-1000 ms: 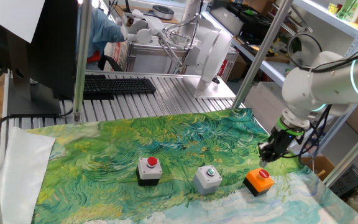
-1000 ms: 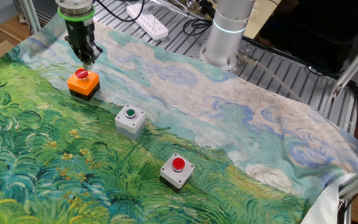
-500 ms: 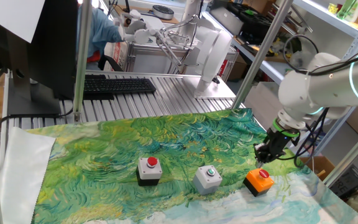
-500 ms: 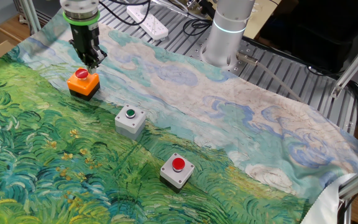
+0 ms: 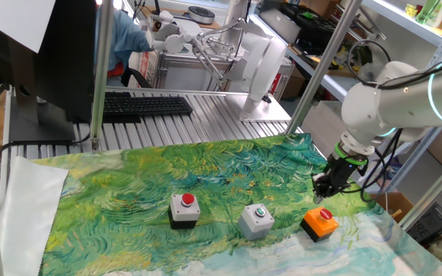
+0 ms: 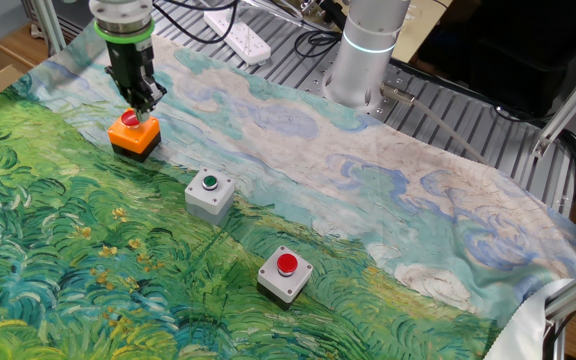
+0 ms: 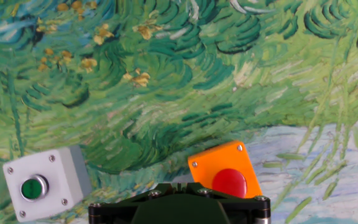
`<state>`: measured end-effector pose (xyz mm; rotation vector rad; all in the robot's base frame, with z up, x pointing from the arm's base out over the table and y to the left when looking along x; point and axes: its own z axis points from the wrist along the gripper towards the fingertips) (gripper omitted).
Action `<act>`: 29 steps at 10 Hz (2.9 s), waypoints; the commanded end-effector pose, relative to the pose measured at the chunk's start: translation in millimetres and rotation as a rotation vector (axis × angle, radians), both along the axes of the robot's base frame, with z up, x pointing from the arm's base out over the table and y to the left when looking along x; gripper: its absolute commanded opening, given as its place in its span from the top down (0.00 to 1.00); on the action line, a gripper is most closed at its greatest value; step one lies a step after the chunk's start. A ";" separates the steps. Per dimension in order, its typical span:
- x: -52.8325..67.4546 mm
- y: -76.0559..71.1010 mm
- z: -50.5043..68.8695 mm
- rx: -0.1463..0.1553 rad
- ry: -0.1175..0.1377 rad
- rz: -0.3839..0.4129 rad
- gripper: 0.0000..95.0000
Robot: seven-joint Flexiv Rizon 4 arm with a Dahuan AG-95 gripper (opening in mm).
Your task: Press three buttons from left to right in sequence
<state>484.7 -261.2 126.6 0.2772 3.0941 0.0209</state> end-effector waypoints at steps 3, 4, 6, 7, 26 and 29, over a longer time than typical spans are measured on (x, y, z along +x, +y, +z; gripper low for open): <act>10.4 1.2 4.8 -0.001 0.001 -0.002 1.00; 11.9 1.3 5.1 -0.001 0.001 0.000 1.00; 15.0 1.5 5.1 -0.003 -0.001 0.015 1.00; 15.0 1.6 5.0 -0.004 0.000 0.025 1.00; 12.0 1.5 4.1 -0.015 0.006 0.103 1.00; 12.0 1.5 4.1 -0.016 0.006 0.102 1.00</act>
